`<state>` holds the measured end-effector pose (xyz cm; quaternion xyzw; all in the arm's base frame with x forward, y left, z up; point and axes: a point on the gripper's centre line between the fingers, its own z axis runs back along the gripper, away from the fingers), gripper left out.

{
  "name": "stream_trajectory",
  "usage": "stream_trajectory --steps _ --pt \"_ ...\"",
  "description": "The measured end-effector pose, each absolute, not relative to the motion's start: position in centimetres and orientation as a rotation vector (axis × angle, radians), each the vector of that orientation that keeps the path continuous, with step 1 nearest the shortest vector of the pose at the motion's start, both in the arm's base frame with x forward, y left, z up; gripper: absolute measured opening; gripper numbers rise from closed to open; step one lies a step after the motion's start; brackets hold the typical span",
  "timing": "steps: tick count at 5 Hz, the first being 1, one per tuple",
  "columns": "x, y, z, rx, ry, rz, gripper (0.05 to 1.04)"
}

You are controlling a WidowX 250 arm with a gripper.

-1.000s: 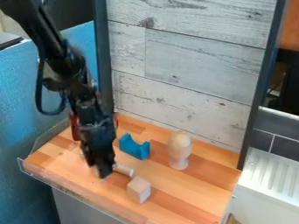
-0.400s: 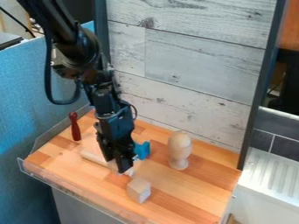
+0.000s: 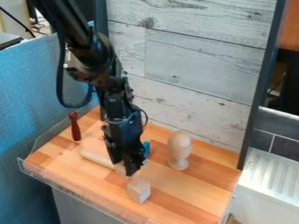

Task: Put the cube with a hole on top of the cube without a hole

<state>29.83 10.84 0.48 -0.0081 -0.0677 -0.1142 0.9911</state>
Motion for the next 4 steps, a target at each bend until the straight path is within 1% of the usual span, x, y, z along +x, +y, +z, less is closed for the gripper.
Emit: stream_trajectory --steps 2,4 --pt "30.1 9.3 -0.1 -0.003 -0.131 -0.226 0.558" --pt "30.1 8.4 -0.9 0.001 -0.1 -0.203 0.558"
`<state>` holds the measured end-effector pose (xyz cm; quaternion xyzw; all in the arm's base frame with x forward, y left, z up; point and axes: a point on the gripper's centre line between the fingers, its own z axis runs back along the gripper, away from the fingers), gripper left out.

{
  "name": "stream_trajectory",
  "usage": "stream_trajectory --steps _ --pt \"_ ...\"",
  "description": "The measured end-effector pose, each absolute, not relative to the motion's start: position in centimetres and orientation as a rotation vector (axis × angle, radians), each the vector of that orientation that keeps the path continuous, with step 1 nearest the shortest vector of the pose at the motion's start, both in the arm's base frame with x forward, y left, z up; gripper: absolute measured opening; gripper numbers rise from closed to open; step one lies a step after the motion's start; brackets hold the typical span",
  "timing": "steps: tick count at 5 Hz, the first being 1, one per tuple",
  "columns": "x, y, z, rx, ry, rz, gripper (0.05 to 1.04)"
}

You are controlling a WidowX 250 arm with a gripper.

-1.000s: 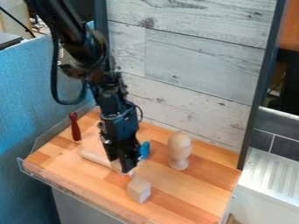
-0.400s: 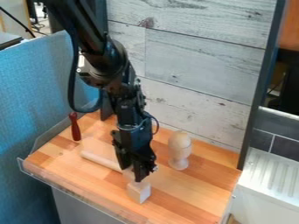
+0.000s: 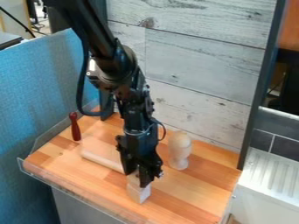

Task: Put the cube with a hole on top of the cube without a hole

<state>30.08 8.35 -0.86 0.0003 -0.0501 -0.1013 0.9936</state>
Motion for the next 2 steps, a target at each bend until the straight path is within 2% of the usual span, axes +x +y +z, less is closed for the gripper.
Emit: stream_trajectory --steps 2 --pt "30.28 8.19 -1.7 0.032 -0.106 -0.207 0.558"
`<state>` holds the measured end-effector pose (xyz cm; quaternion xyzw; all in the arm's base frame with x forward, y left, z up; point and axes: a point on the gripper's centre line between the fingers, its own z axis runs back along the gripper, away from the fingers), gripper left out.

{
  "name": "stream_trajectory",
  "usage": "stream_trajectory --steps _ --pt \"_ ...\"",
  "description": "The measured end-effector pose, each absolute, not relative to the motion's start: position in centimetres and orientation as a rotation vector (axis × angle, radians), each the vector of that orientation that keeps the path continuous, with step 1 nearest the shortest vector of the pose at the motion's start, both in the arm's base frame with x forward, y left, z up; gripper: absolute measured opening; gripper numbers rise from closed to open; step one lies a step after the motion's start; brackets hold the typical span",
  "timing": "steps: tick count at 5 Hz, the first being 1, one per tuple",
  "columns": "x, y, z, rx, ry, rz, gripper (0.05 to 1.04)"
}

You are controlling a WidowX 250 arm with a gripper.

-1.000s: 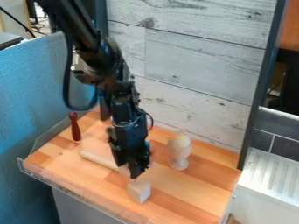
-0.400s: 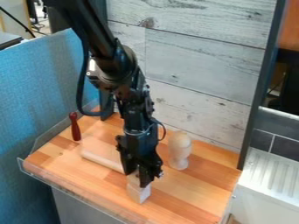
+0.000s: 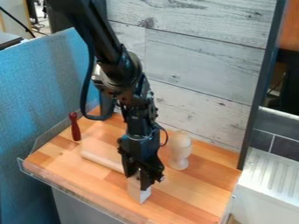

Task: Put the cube with a hole on top of the cube without a hole

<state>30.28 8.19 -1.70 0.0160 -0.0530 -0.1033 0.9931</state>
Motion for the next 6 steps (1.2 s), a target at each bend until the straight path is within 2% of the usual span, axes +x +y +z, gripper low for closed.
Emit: stream_trajectory --steps 1,2,3,4,5,6 --pt "30.4 8.1 -1.8 0.035 -0.112 -0.206 0.558" --pt "30.8 8.1 -1.9 0.043 -0.113 -0.2 0.632" --pt "30.2 7.9 -3.0 0.033 -0.075 -0.191 0.934" --pt "29.9 7.6 -2.1 -0.009 -0.072 -0.217 1.008" --pt "29.5 8.9 0.5 -0.049 -0.113 -0.199 1.003" --pt "28.8 10.3 4.2 -0.107 -0.17 -0.198 1.0"
